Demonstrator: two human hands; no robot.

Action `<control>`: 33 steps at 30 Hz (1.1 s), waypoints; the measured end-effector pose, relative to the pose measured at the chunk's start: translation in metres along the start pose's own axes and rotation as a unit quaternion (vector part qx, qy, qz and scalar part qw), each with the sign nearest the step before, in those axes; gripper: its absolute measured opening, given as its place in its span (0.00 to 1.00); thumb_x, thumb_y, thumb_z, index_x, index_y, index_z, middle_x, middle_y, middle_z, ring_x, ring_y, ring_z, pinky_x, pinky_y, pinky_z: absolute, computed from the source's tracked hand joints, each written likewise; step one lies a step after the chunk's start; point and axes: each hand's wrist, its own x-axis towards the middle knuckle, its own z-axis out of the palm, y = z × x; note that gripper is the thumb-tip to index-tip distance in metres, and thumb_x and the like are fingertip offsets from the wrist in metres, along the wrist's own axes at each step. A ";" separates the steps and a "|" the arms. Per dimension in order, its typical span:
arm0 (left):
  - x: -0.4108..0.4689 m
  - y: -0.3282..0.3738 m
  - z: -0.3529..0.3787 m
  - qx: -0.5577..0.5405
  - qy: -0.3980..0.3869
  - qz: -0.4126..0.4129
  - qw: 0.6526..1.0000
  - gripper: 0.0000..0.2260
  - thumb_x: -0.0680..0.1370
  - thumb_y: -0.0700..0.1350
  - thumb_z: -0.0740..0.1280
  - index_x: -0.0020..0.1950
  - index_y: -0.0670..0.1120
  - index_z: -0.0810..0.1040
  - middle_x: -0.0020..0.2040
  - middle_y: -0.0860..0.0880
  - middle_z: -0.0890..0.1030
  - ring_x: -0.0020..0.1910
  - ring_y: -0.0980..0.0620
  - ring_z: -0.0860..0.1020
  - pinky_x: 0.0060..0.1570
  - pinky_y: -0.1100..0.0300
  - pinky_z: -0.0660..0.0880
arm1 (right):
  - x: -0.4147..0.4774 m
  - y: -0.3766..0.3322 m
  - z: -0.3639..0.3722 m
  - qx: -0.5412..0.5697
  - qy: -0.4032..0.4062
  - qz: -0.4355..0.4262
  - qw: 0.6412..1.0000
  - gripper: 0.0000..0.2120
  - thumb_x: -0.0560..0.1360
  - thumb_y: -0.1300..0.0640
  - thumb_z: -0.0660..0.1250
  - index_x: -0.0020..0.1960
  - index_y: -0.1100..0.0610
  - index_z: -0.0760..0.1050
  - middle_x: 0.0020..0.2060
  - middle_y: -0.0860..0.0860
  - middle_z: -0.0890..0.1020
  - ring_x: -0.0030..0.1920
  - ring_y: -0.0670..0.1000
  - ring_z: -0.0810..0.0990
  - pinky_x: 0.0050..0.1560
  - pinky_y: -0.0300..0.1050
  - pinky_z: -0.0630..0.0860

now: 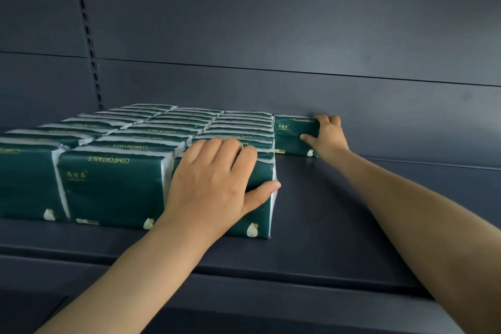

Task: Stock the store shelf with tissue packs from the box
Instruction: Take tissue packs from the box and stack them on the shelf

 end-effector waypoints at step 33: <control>-0.076 0.138 -0.233 -0.256 -0.403 -0.045 0.877 0.19 0.79 0.54 0.59 0.64 0.44 0.71 0.61 0.45 0.75 0.61 0.45 0.71 0.56 0.49 0.71 | -0.441 0.049 -0.192 -0.202 -0.204 0.092 0.953 0.28 0.79 0.45 0.58 0.70 0.64 0.63 0.68 0.61 0.69 0.68 0.61 0.66 0.66 0.53 0.66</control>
